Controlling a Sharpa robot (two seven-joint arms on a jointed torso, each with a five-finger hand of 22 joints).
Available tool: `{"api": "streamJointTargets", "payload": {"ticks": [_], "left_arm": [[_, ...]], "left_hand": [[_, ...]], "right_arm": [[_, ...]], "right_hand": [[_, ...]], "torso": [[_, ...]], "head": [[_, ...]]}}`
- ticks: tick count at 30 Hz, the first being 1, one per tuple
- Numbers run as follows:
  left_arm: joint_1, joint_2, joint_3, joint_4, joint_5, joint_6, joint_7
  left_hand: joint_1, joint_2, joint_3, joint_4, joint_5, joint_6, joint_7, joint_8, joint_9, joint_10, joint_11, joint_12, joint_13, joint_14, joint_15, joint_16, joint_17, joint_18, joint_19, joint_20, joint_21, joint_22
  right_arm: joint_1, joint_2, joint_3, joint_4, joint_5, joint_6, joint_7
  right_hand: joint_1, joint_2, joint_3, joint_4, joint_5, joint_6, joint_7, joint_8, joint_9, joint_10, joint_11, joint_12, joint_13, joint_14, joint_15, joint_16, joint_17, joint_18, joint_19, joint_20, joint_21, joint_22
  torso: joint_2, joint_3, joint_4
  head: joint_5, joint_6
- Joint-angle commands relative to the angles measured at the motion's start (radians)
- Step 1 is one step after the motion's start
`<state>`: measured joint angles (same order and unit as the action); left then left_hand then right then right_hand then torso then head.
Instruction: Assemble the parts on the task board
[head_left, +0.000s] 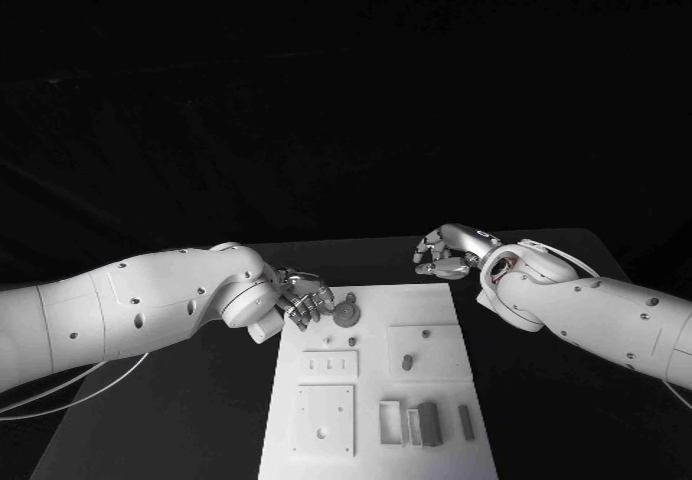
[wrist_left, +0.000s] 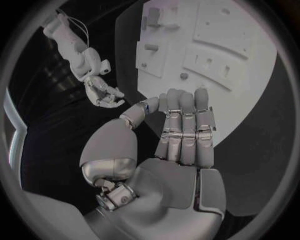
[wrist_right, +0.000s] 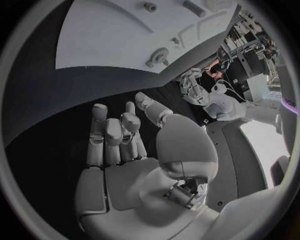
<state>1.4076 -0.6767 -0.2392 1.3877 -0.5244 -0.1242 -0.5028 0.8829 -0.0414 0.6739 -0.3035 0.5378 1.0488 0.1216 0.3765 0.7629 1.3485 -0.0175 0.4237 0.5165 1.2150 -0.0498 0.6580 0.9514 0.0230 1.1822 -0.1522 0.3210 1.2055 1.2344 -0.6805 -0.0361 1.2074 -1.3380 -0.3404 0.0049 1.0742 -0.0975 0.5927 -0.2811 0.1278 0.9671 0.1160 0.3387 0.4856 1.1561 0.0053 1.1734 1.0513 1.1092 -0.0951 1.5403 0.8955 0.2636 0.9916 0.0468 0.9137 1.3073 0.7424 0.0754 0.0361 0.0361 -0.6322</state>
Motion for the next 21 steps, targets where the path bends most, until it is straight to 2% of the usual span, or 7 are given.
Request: {"api": "streamJointTargets", "payload": {"ticks": [1, 3, 6, 11, 15, 21], "left_arm": [[-0.009, 0.01, 0.001, -0.001, -0.153, 0.109, -0.08], [-0.013, 0.015, 0.001, -0.005, -0.157, 0.117, -0.091], [-0.028, 0.026, 0.001, -0.015, -0.161, 0.128, -0.095], [-0.047, 0.041, 0.001, -0.022, -0.16, 0.125, -0.094], [-0.058, 0.048, 0.001, -0.021, -0.178, 0.122, -0.094], [-0.074, 0.06, 0.001, -0.028, -0.188, 0.115, -0.082]], "left_hand": [[-0.008, 0.002, 0.02, 0.021, 0.016, 0.099, -0.085, 0.011, 0.018, -0.005, -0.012, 0.02, 0.008, -0.003, -0.008, 0.021, -0.008, 0.022, 0.011, -0.002, 0.008, 0.013], [-0.01, 0.001, 0.021, 0.021, 0.023, 0.1, -0.087, 0.015, 0.024, -0.006, -0.013, 0.029, 0.011, -0.001, -0.01, 0.03, -0.012, 0.021, 0.014, -0.004, 0.011, 0.018], [-0.02, 0.005, 0.019, 0.022, 0.033, 0.108, -0.093, 0.029, 0.038, -0.001, -0.02, 0.05, 0.019, 0.005, -0.016, 0.054, -0.02, 0.022, 0.025, -0.01, 0.02, 0.03], [-0.031, 0.006, 0.018, 0.025, 0.034, 0.114, -0.1, 0.047, 0.055, 0.001, -0.027, 0.077, 0.027, 0.008, -0.023, 0.086, -0.029, 0.022, 0.035, -0.016, 0.03, 0.046], [-0.035, 0.005, 0.019, 0.027, 0.033, 0.117, -0.104, 0.06, 0.066, 0.002, -0.032, 0.096, 0.033, 0.009, -0.027, 0.108, -0.035, 0.022, 0.041, -0.02, 0.037, 0.056], [-0.043, 0.005, 0.018, 0.034, 0.038, 0.128, -0.116, 0.091, 0.088, 0.009, -0.043, 0.135, 0.043, 0.016, -0.036, 0.154, -0.045, 0.023, 0.057, -0.029, 0.053, 0.077]], "right_arm": [[0.0, -0.002, 0.009, -0.002, 0.038, -0.008, 0.015], [0.0, -0.002, 0.018, -0.004, 0.039, -0.007, 0.016], [0.002, 0.001, 0.027, -0.009, 0.043, -0.008, 0.018], [0.007, 0.001, 0.033, -0.015, 0.05, -0.01, 0.022], [0.01, 0.004, 0.034, -0.02, 0.05, -0.009, 0.023], [0.01, 0.01, 0.037, -0.02, 0.05, -0.007, 0.025]], "right_hand": [[0.002, -0.008, 0.003, -0.002, 0.005, -0.006, 0.0, -0.005, -0.001, -0.008, 0.0, -0.005, -0.002, -0.008, 0.0, -0.005, -0.002, -0.002, 0.001, -0.005, -0.002, 0.015], [0.003, -0.008, 0.003, -0.002, 0.005, -0.006, 0.0, -0.005, -0.001, -0.008, 0.0, -0.005, -0.002, -0.008, 0.0, -0.005, -0.002, -0.002, 0.001, -0.005, -0.002, 0.015], [0.003, -0.008, 0.003, -0.002, 0.005, -0.006, 0.0, -0.006, -0.001, -0.008, 0.0, -0.005, -0.002, -0.008, 0.0, -0.005, -0.002, -0.002, 0.0, -0.005, -0.002, 0.015], [0.003, -0.008, 0.004, -0.002, 0.005, -0.006, 0.0, -0.006, -0.001, -0.008, 0.0, -0.005, -0.002, -0.008, 0.0, -0.005, -0.002, -0.002, 0.0, -0.005, -0.002, 0.015], [0.004, -0.008, 0.004, -0.003, 0.005, -0.005, 0.0, -0.006, -0.001, -0.008, 0.0, -0.006, -0.002, -0.008, 0.0, -0.005, -0.002, -0.002, 0.0, -0.005, -0.002, 0.015], [0.005, -0.009, 0.004, -0.003, 0.005, -0.005, 0.001, -0.006, -0.001, -0.008, 0.0, -0.006, -0.002, -0.008, 0.0, -0.005, -0.002, -0.002, 0.0, -0.005, -0.002, 0.015]], "torso": [[-0.001, -0.0012, 0.0011], [0.0, -0.0024, 0.0023], [0.0, -0.0018, 0.0027], [0.0, -0.0021, 0.0023], [0.001, -0.0046, 0.0039], [0.002, -0.0028, 0.0034]], "head": [[-0.002, -0.011], [-0.003, -0.014], [-0.006, -0.021], [-0.008, -0.029], [-0.014, -0.04], [-0.011, -0.051]]}}
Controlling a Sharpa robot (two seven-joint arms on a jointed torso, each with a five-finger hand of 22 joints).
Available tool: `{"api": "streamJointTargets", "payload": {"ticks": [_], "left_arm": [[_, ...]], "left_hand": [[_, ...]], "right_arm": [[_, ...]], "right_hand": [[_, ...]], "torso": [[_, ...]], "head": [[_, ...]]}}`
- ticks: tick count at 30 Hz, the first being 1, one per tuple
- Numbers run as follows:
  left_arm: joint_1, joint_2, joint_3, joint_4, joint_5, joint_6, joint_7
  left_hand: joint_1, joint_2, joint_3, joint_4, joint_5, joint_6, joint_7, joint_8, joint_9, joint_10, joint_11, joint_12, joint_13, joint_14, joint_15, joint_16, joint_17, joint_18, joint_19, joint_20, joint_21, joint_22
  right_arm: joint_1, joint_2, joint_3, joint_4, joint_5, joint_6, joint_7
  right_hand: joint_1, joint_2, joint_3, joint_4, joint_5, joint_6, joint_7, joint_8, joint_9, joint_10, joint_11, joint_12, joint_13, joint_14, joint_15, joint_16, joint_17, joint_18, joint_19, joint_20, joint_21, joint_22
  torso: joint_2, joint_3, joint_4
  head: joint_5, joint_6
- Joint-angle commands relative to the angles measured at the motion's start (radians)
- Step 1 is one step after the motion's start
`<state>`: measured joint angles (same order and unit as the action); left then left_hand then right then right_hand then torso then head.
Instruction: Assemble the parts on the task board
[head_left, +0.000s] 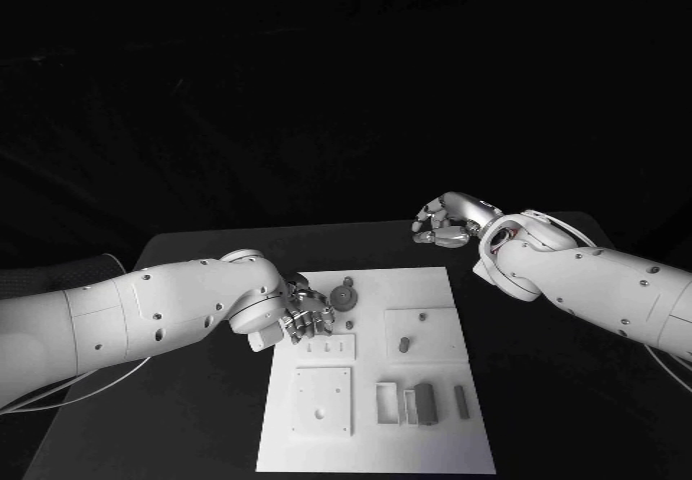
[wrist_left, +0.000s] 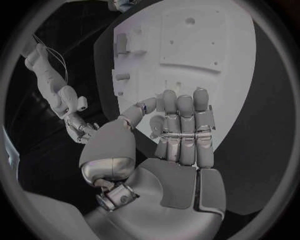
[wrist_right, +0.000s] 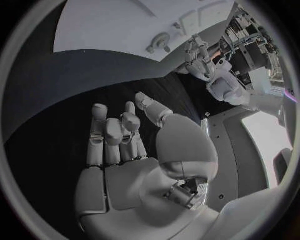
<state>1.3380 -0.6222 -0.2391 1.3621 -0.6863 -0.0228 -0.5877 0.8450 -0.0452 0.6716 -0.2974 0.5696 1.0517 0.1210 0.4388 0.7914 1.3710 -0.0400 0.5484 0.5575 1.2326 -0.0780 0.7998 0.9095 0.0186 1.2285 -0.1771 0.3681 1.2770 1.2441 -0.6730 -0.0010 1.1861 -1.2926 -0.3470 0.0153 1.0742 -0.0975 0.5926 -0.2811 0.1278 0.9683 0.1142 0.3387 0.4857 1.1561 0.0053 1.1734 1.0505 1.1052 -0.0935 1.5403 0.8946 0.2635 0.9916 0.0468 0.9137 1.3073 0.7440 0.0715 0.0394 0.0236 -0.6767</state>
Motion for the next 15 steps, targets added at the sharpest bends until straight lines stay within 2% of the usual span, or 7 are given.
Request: {"api": "streamJointTargets", "payload": {"ticks": [1, 3, 10, 15], "left_arm": [[-0.007, 0.008, 0.001, -0.005, -0.026, 0.013, 0.004], [-0.011, 0.012, 0.0, -0.009, -0.028, 0.011, 0.003], [-0.024, 0.026, 0.0, -0.022, -0.054, 0.037, -0.011], [-0.029, 0.028, 0.0, -0.025, -0.097, 0.038, -0.017]], "left_hand": [[-0.007, 0.009, 0.02, 0.031, 0.004, 0.126, -0.117, 0.034, 0.063, -0.013, -0.022, 0.017, 0.003, -0.002, -0.009, 0.02, -0.006, 0.028, 0.012, -0.005, 0.008, 0.009], [-0.011, 0.009, 0.017, 0.036, 0.002, 0.132, -0.123, 0.049, 0.074, -0.009, -0.028, 0.037, 0.007, 0.002, -0.014, 0.042, -0.013, 0.028, 0.02, -0.01, 0.014, 0.018], [-0.007, 0.009, 0.02, 0.032, 0.011, 0.131, -0.125, 0.055, 0.078, -0.011, -0.03, 0.045, 0.008, 0.001, -0.016, 0.053, -0.019, 0.028, 0.021, -0.012, 0.017, 0.023], [-0.005, 0.01, 0.021, 0.03, 0.019, 0.131, -0.125, 0.058, 0.081, -0.011, -0.031, 0.05, 0.008, 0.0, -0.017, 0.059, -0.023, 0.027, 0.022, -0.013, 0.018, 0.026]], "right_arm": [[0.0, 0.002, 0.002, 0.002, 0.005, -0.001, 0.014], [0.0, 0.003, 0.003, 0.003, 0.005, 0.0, 0.014], [0.0, 0.004, 0.003, 0.006, 0.005, 0.003, 0.014], [0.0, 0.004, 0.004, 0.009, 0.005, 0.005, 0.015]], "right_hand": [[0.005, -0.009, 0.005, -0.003, 0.005, -0.006, 0.002, -0.006, -0.001, -0.008, 0.0, -0.006, -0.001, -0.004, -0.001, -0.005, -0.001, -0.002, 0.0, -0.005, -0.002, 0.015], [0.005, -0.009, 0.005, -0.003, 0.005, -0.006, 0.002, -0.006, -0.001, -0.008, 0.0, -0.006, -0.001, -0.004, -0.001, -0.005, -0.001, -0.002, 0.0, -0.004, -0.002, 0.015], [0.006, -0.009, 0.005, -0.002, 0.005, -0.006, 0.002, -0.006, -0.001, -0.008, 0.0, -0.006, -0.001, -0.004, -0.001, -0.005, -0.001, -0.002, 0.0, -0.004, -0.002, 0.015], [0.006, -0.009, 0.005, -0.002, 0.005, -0.006, 0.003, -0.006, -0.001, -0.008, 0.0, -0.006, -0.001, -0.004, -0.001, -0.005, -0.001, -0.002, 0.0, -0.004, -0.002, 0.015]], "torso": [[0.0, 0.001, 0.0001], [0.0, 0.0001, 0.0], [0.001, 0.0012, -0.0007], [0.001, 0.0014, -0.0016]], "head": [[0.0, -0.007], [-0.003, -0.011], [-0.002, -0.026], [-0.002, -0.031]]}}
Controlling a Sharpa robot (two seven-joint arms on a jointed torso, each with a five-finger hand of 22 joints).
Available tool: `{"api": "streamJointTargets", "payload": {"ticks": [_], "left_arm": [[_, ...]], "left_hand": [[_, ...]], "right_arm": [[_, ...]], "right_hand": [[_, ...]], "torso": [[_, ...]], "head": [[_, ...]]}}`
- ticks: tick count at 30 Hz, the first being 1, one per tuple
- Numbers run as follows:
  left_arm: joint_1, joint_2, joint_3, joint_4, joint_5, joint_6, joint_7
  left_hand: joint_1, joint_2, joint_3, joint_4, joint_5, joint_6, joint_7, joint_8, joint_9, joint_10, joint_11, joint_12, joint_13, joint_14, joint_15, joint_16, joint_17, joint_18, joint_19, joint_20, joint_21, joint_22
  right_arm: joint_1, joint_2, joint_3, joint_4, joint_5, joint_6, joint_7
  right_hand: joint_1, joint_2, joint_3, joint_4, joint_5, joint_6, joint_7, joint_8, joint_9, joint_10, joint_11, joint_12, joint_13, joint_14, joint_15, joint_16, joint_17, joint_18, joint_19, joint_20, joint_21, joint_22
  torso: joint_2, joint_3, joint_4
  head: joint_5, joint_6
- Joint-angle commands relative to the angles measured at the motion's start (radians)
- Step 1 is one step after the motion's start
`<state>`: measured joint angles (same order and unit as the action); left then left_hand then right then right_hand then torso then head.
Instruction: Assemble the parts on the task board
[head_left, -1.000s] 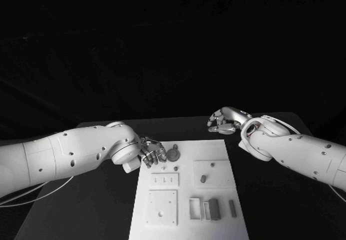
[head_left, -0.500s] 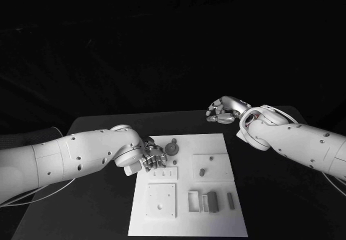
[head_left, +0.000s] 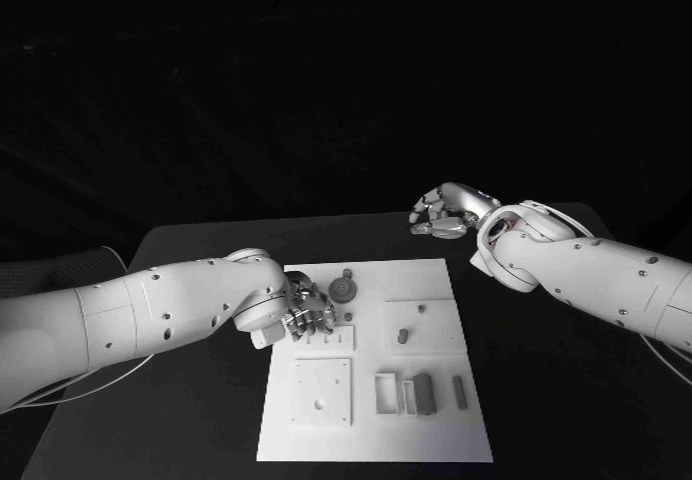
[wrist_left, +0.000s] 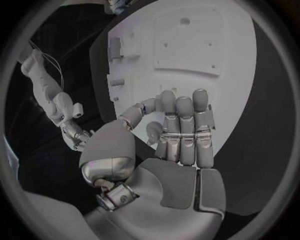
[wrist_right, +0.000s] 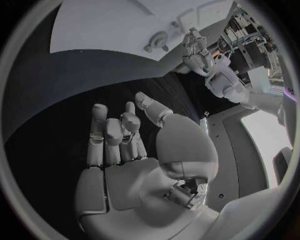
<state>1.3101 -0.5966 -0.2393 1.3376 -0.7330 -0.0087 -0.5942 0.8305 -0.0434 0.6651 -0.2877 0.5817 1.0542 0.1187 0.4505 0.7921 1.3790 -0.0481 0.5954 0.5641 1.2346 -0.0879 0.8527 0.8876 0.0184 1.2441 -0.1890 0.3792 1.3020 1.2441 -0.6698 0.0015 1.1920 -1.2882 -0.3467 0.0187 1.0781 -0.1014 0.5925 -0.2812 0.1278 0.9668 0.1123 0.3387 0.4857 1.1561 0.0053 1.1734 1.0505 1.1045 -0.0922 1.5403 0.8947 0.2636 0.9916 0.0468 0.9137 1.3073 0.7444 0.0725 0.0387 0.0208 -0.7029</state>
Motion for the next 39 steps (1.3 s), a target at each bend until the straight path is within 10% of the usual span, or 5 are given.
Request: {"api": "streamJointTargets", "payload": {"ticks": [1, 39], "left_arm": [[-0.001, 0.003, 0.001, -0.001, -0.055, 0.027, -0.011], [-0.03, 0.021, 0.001, -0.01, -0.145, 0.035, -0.018]], "left_hand": [[0.009, 0.008, 0.028, 0.02, 0.009, 0.128, -0.123, 0.047, 0.081, -0.019, -0.023, 0.005, 0.001, -0.001, -0.007, 0.008, -0.002, 0.028, 0.007, -0.001, 0.007, 0.002], [0.003, 0.01, 0.025, 0.019, 0.022, 0.132, -0.128, 0.063, 0.089, -0.018, -0.028, 0.03, -0.003, -0.001, -0.01, 0.043, -0.028, 0.026, 0.012, -0.006, 0.018, 0.021]], "right_arm": [[0.0, 0.001, 0.001, 0.003, 0.001, 0.005, 0.011], [0.0, 0.006, 0.001, 0.012, 0.001, 0.015, 0.008]], "right_hand": [[0.002, -0.005, 0.005, -0.002, 0.005, -0.005, 0.004, -0.007, -0.001, -0.008, 0.0, -0.006, -0.001, -0.004, -0.002, -0.005, -0.001, -0.002, 0.0, -0.004, -0.002, 0.015], [0.0, -0.005, 0.005, 0.0, 0.004, -0.007, 0.005, -0.009, -0.001, -0.009, 0.001, -0.006, -0.002, -0.004, -0.002, -0.006, -0.002, -0.002, 0.0, -0.003, -0.003, 0.015]], "torso": [[0.0, 0.0003, -0.0005], [0.001, 0.0012, -0.0009]], "head": [[0.001, -0.006], [-0.014, -0.025]]}}
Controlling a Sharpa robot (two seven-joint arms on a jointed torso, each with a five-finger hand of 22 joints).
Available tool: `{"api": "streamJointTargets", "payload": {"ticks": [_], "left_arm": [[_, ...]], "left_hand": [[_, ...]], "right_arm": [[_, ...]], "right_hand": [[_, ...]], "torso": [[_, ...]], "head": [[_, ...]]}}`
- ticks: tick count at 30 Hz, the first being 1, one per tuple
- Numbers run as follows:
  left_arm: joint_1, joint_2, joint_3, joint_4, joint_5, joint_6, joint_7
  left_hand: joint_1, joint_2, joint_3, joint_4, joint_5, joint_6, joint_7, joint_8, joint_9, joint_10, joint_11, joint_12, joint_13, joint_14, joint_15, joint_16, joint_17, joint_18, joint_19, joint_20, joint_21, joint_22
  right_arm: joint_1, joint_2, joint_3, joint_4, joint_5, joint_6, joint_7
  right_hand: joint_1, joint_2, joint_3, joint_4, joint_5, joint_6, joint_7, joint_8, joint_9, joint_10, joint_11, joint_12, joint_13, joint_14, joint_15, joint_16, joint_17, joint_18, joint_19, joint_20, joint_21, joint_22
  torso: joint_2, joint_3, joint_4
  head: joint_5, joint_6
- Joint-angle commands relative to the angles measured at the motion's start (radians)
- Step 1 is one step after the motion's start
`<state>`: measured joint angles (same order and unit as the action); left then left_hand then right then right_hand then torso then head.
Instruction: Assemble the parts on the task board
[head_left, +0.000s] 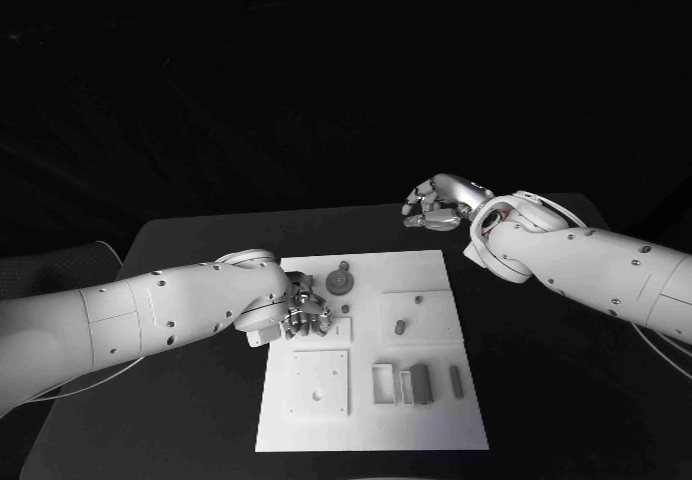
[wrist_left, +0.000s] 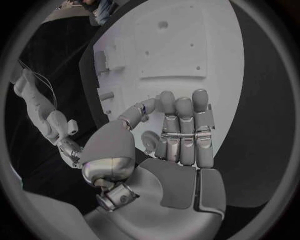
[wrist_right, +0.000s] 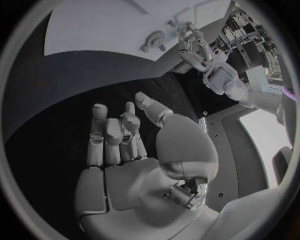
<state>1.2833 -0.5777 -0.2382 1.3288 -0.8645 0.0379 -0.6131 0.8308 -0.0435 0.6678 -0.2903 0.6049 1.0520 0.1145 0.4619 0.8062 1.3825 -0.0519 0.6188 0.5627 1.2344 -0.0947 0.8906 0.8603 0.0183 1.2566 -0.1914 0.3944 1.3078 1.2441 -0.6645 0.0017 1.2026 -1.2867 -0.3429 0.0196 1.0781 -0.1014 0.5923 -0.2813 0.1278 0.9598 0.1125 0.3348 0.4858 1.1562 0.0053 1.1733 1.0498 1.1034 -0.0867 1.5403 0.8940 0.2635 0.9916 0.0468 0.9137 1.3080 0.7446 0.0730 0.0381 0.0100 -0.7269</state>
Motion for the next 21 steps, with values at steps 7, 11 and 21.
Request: {"api": "streamJointTargets", "payload": {"ticks": [7, 11, 21], "left_arm": [[-0.003, 0.0, 0.0, -0.001, -0.012, -0.006, 0.0], [-0.003, 0.001, 0.0, -0.004, -0.013, -0.015, 0.0], [-0.003, 0.001, 0.0, -0.005, -0.013, -0.026, 0.001]], "left_hand": [[0.002, 0.01, 0.023, 0.022, -0.002, 0.134, -0.124, 0.052, 0.075, -0.021, -0.024, 0.008, -0.002, -0.001, -0.004, 0.006, -0.002, 0.026, -0.001, -0.004, 0.003, 0.015], [0.001, 0.01, 0.022, 0.023, -0.002, 0.133, -0.124, 0.053, 0.075, -0.022, -0.024, 0.008, -0.002, -0.002, -0.004, 0.007, -0.003, 0.026, -0.001, -0.004, 0.003, 0.016], [0.001, 0.011, 0.023, 0.023, -0.005, 0.132, -0.124, 0.053, 0.076, -0.023, -0.024, 0.009, -0.003, -0.003, -0.004, 0.01, -0.006, 0.027, -0.002, -0.004, 0.004, 0.016]], "right_arm": [[0.0, 0.001, 0.001, 0.001, -0.001, 0.014, 0.005], [0.0, 0.001, 0.001, 0.002, -0.001, 0.014, 0.005], [0.0, 0.001, 0.001, 0.001, -0.001, 0.016, 0.006]], "right_hand": [[0.0, -0.006, 0.005, 0.0, 0.004, 0.0, 0.005, -0.006, -0.001, -0.009, 0.002, -0.007, -0.001, -0.003, -0.007, -0.006, -0.001, -0.002, -0.001, -0.003, -0.003, 0.014], [0.0, -0.006, 0.005, 0.0, 0.004, 0.0, 0.005, -0.006, -0.001, -0.009, 0.002, -0.007, -0.001, -0.003, -0.007, -0.006, -0.001, -0.002, -0.001, -0.003, -0.003, 0.014], [-0.001, -0.006, 0.005, 0.001, 0.004, 0.0, 0.006, -0.007, -0.001, -0.009, 0.002, -0.007, -0.001, -0.004, -0.007, -0.006, -0.001, -0.002, -0.001, -0.002, -0.003, 0.015]], "torso": [[0.001, 0.0003, -0.0004], [-0.001, -0.0002, 0.001], [-0.001, -0.0013, 0.0012]], "head": [[-0.011, -0.002], [-0.012, -0.001], [-0.011, -0.001]]}}
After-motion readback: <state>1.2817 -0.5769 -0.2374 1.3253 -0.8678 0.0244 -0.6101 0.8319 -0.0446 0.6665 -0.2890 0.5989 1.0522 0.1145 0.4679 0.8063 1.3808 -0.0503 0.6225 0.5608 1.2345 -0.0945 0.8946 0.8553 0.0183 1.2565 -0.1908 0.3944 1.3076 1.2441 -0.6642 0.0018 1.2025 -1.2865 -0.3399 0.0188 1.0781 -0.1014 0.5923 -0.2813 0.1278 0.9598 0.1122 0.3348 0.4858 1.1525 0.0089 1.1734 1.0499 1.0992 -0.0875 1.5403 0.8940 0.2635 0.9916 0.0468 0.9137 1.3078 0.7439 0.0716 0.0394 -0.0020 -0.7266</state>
